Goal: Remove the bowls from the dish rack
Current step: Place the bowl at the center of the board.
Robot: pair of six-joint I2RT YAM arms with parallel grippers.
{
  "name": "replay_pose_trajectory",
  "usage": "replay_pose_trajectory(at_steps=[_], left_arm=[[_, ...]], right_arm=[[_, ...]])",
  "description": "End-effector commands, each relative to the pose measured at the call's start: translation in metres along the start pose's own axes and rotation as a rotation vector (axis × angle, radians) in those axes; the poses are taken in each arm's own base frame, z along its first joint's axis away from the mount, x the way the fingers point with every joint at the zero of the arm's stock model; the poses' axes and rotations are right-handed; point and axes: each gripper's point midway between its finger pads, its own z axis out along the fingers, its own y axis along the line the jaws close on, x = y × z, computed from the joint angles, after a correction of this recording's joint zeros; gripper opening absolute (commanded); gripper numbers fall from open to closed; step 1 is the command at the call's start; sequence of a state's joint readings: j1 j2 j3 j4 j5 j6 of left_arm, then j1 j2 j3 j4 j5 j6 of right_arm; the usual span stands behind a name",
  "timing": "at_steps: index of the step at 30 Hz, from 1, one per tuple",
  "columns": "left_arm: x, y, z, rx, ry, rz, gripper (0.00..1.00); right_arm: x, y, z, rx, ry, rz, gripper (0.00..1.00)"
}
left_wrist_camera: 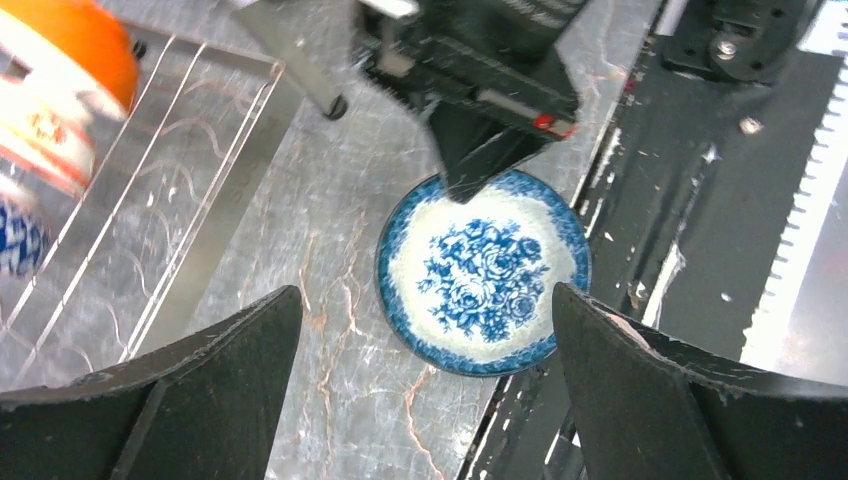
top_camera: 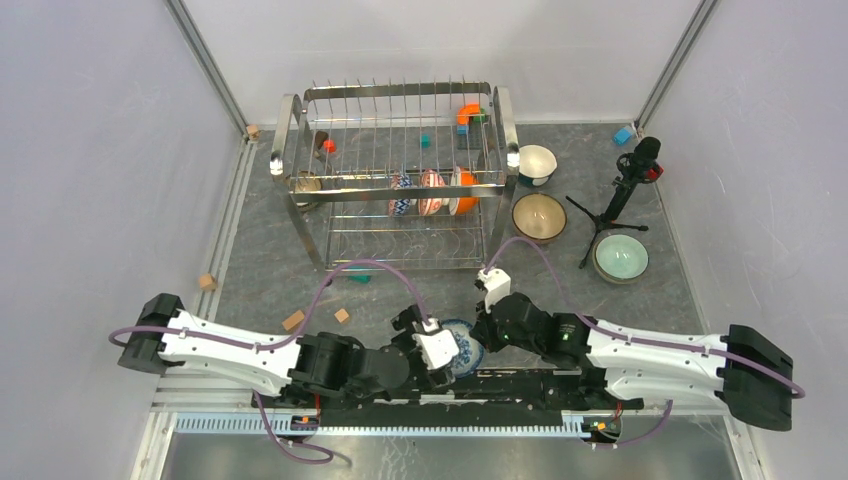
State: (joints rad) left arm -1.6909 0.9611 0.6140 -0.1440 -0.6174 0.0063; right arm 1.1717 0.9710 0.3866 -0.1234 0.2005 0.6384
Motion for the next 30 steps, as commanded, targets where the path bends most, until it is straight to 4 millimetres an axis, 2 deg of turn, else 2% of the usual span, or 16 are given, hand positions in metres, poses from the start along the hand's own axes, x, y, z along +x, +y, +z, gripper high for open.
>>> replay_pose_trajectory(at_steps=[1,2,7,9,11,13,16,19,25,30], left_arm=[[0.007,0.027,-0.008,-0.202,0.006,-0.296,1.0],[0.008,0.031,-0.009,-0.235,-0.012,-0.38,1.0],[0.014,0.028,-0.012,-0.211,-0.178,-0.91,1.0],[0.029,0.032,-0.013,-0.254,-0.204,-1.115,0.99],[0.044,0.036,-0.013,-0.32,-0.192,-1.252,0.93],[0.049,0.037,-0.014,-0.36,-0.161,-1.305,0.92],[0.057,0.038,-0.015,-0.434,-0.09,-1.314,1.0],[0.064,0.039,-0.016,-0.501,-0.043,-1.324,1.0],[0.073,0.027,-0.003,-0.517,0.004,-1.337,1.0],[0.07,0.023,0.006,-0.542,0.017,-1.317,0.88]], right_arm=[[-0.017,0.003,-0.006,-0.006,-0.079,0.014,0.0],[-0.019,0.003,-0.008,-0.007,-0.086,0.017,0.0],[-0.024,0.001,-0.016,-0.004,-0.112,0.031,0.0],[-0.025,0.001,-0.017,-0.006,-0.118,0.035,0.0],[-0.026,0.002,-0.017,-0.007,-0.121,0.04,0.0],[-0.028,0.003,-0.018,-0.008,-0.123,0.041,0.0],[-0.03,0.004,-0.017,-0.009,-0.124,0.041,0.0],[-0.033,0.006,-0.017,-0.016,-0.133,0.049,0.0],[-0.035,0.01,-0.016,-0.028,-0.142,0.072,0.0],[-0.039,0.015,-0.014,-0.043,-0.152,0.092,0.0]])
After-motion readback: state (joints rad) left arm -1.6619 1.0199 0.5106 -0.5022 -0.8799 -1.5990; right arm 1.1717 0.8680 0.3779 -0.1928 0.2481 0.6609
